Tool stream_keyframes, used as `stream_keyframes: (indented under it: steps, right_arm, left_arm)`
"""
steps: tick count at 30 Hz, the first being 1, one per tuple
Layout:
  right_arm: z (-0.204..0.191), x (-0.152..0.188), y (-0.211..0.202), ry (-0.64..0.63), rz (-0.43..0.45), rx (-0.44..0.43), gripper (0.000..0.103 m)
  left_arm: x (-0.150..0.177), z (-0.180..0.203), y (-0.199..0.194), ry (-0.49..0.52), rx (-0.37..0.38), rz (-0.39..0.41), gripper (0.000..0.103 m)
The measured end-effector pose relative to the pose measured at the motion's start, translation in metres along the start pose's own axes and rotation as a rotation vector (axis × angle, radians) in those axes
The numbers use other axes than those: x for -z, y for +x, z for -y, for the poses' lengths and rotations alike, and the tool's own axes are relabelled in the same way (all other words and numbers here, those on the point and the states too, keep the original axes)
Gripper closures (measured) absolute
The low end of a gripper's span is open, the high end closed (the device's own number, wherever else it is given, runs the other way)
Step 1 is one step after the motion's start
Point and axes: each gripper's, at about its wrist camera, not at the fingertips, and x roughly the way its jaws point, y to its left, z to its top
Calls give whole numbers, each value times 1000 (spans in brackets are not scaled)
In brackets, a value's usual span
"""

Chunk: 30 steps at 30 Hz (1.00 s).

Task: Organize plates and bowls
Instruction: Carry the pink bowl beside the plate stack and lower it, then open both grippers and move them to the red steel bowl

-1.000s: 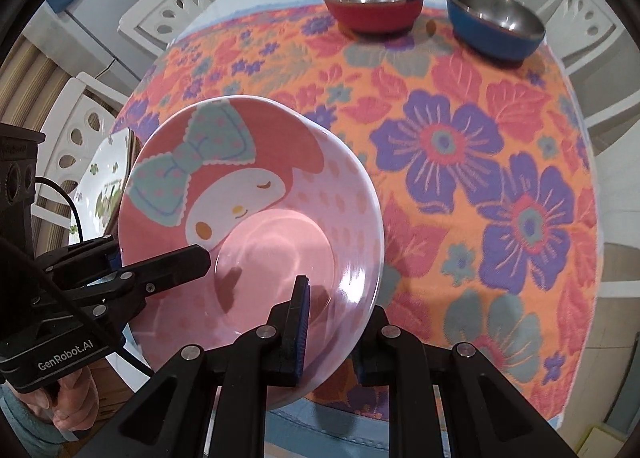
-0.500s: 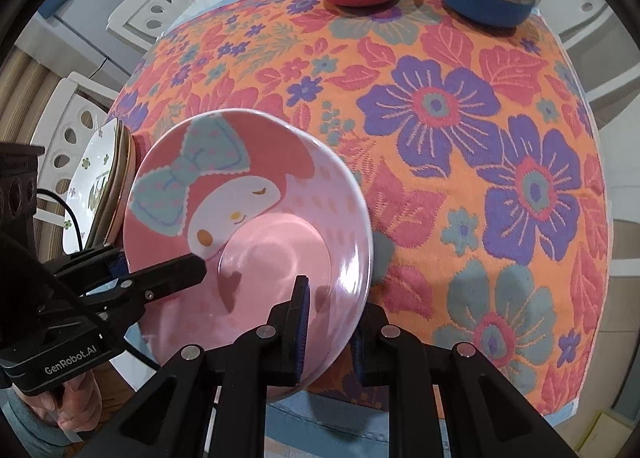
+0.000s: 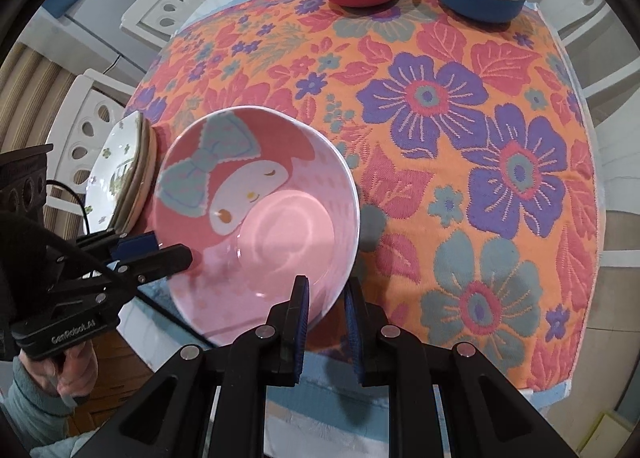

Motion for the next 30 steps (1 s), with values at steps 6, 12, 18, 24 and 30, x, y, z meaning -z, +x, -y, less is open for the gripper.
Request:
stream_keyframes:
  steps: [6,12,18,24,30]
  right_arm:
    - [-2,4,-23,-15,9,-32,86]
    - [4,-5,-57,22,83,-42,86]
    - [12,-37,-77,89,159,10,86]
    - [14,-75,-90,124,226,91,75]
    - [15,-108,-97,147,293,94,50]
  left_arm:
    - [-3,2,-20,51,-7,-1,79]
    - [-23,10,-48,85,-12,49,79]
    - [-63,12,-74,94,-19,143,68]
    - [-119,11,-88,96,-62,224,63]
    - [-177,5,-85,72,-37,293,41]
